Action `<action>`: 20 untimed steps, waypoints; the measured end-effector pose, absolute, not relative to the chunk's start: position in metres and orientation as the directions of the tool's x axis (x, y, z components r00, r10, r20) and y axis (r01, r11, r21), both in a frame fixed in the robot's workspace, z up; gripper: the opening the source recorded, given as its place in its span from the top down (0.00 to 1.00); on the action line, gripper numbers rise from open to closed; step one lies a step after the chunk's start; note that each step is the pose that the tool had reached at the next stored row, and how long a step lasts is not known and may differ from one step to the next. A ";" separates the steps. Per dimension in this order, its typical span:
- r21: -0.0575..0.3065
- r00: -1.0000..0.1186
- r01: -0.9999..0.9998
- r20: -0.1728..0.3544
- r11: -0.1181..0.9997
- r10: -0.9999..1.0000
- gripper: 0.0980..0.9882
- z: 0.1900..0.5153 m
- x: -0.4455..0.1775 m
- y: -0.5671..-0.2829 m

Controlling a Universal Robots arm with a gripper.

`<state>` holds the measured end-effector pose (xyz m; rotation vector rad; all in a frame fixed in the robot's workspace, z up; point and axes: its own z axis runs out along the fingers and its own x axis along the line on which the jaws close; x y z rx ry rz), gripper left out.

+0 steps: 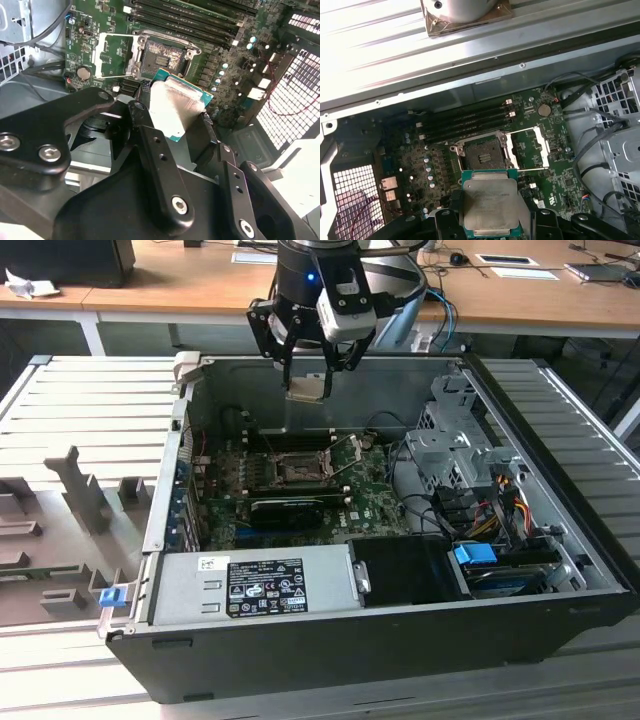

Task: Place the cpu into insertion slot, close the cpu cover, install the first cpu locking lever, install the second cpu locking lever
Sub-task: 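Place the cpu into insertion slot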

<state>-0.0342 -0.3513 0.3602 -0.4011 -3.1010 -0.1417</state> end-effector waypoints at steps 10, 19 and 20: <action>0.088 -0.957 0.290 0.023 0.953 0.289 0.52 0.360 -0.034 -0.351; 0.088 -0.949 0.315 0.023 0.945 0.314 0.52 0.360 -0.034 -0.351; 0.088 -0.947 0.320 0.023 0.943 0.320 0.52 0.360 -0.034 -0.351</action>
